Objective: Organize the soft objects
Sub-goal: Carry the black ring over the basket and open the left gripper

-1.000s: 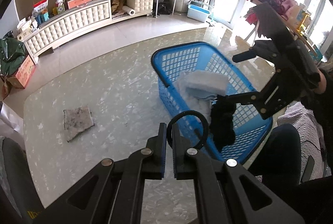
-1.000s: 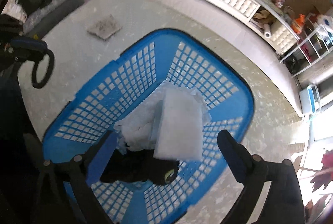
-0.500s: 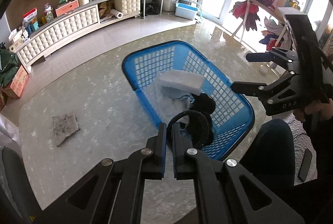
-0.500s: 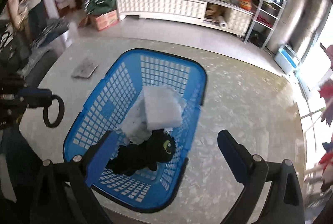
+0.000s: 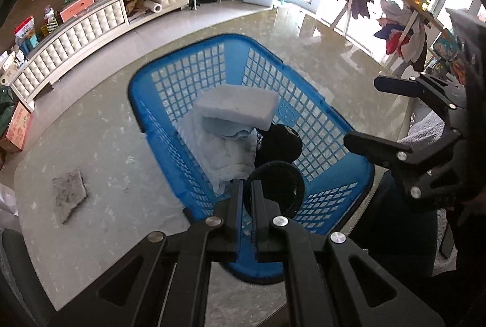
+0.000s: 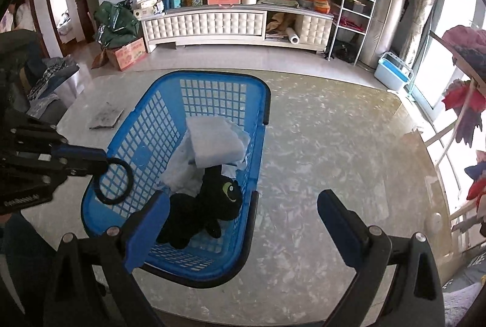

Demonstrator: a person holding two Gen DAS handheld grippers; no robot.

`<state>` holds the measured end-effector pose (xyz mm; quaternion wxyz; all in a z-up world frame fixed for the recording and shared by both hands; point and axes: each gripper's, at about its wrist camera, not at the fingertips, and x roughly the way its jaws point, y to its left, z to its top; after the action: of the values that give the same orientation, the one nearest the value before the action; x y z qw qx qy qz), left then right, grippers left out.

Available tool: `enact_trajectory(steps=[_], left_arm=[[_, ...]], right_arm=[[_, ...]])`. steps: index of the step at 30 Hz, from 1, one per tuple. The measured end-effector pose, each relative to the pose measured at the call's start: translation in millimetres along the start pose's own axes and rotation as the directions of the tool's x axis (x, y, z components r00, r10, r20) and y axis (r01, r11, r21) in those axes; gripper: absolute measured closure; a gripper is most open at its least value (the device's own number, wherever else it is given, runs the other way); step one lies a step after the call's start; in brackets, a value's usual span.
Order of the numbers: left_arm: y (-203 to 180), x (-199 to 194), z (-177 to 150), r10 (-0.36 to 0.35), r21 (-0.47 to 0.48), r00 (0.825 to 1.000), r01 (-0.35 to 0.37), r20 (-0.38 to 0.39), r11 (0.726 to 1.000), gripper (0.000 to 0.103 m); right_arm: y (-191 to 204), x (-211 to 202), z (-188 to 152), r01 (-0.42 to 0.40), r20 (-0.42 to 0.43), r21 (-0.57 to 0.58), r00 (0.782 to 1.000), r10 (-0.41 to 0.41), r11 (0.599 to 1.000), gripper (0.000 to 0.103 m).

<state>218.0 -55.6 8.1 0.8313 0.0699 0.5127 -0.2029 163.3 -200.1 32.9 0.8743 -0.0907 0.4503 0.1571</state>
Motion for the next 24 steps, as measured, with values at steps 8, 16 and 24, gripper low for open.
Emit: enact_trajectory(steps=[8,16,24], left_arm=[[-5.5,25.6,9.4,0.001,0.017,0.999,0.000,-0.051,1.000,0.099],[-10.4,49.1,17.8,0.005,0.034,0.996,-0.002,-0.091,0.999,0.099],[-12.1,57.3,20.6,0.021,0.039,0.994,-0.017,-0.111,0.999,0.099]], right_arm=[[-11.3,18.5,-5.7,-0.024,-0.029,0.047,0.999,0.026,0.999,0.005],[-19.0,25.9,-8.1,-0.039,-0.048,0.078,0.998,0.043,0.996,0.005],[-22.4,28.4,-9.8,-0.047,-0.059,0.099,0.997,0.053,0.994,0.005]])
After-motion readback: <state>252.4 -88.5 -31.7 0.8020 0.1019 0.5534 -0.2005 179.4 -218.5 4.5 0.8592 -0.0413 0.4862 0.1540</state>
